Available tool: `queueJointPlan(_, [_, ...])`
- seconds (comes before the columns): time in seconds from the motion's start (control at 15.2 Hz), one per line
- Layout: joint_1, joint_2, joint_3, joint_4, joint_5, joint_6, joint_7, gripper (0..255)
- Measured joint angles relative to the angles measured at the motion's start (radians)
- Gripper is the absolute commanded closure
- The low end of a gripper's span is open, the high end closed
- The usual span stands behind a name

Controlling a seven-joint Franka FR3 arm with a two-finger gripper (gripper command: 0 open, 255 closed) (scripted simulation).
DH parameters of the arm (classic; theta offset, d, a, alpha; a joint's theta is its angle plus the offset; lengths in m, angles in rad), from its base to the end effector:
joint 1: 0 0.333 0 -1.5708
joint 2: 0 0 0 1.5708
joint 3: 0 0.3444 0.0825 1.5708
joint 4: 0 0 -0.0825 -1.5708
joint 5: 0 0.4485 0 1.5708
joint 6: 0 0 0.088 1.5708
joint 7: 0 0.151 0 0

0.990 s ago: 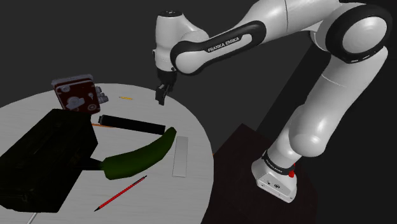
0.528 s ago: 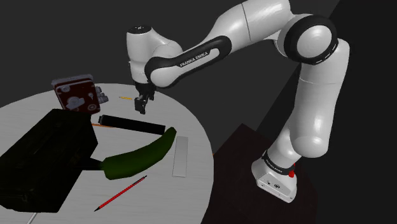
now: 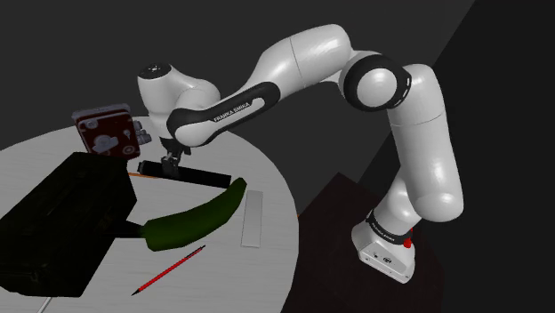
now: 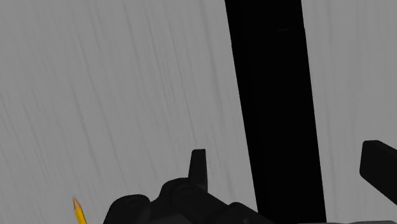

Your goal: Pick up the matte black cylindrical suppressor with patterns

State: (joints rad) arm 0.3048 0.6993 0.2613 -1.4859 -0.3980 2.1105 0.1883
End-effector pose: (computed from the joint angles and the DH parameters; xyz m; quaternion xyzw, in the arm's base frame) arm 0.6891 0.3683 0.2100 0.9606 0.2640 0.0105 0.0858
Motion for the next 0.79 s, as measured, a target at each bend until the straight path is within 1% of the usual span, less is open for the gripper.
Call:
queueJointPlan(0.07, [0.010, 0.022, -0.002, 0.024, -0.005, -0.004, 0.002, 0])
queueJointPlan(0.53, [0.021, 0.085, -0.015, 0.035, -0.024, 0.044, 0.018, 0])
queueJointPlan(0.59, [0.022, 0.088, -0.016, 0.036, -0.025, 0.047, 0.019, 255])
queueJointPlan(0.79, [0.022, 0.091, -0.016, 0.037, -0.026, 0.049, 0.019, 255])
